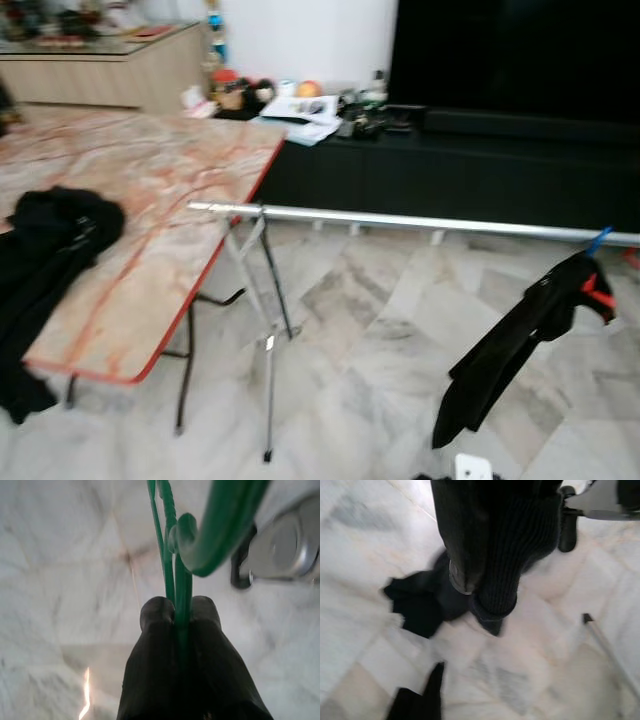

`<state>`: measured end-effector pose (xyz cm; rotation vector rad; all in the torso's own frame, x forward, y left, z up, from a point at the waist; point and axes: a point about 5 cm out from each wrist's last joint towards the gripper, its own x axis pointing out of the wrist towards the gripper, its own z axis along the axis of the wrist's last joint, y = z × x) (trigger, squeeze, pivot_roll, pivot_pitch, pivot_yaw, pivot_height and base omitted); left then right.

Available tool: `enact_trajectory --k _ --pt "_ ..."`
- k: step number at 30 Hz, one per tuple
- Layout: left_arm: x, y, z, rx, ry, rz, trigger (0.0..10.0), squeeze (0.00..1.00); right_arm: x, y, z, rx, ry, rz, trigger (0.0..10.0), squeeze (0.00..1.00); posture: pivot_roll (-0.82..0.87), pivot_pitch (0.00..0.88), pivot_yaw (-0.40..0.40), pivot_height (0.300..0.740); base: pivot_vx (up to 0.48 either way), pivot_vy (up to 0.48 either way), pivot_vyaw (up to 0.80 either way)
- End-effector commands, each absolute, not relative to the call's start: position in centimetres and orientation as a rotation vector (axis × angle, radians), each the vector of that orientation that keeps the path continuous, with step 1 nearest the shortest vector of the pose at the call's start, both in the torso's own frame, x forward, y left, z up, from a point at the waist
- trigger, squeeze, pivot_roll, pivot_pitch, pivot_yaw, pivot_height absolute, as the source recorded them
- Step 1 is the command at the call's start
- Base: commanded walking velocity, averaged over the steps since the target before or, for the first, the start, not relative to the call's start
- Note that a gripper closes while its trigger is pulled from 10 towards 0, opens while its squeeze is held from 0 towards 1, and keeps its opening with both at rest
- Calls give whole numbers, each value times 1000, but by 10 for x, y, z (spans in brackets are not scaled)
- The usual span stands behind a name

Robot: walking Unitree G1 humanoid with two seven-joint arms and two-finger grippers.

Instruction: Hang hanger

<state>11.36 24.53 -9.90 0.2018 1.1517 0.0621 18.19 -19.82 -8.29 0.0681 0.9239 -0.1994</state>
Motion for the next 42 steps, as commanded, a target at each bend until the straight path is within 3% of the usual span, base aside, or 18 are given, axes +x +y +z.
enact_trajectory --k 1,42 --pt "110 248 -99 215 1166 60 10000 0 178 -195 -85 77 932 -199 10000 0 133 0 19 740 -292 0 0" --pt "110 248 -99 213 1167 59 10000 0 178 -197 -85 80 922 -231 10000 0 135 0 16 740 -299 0 0"
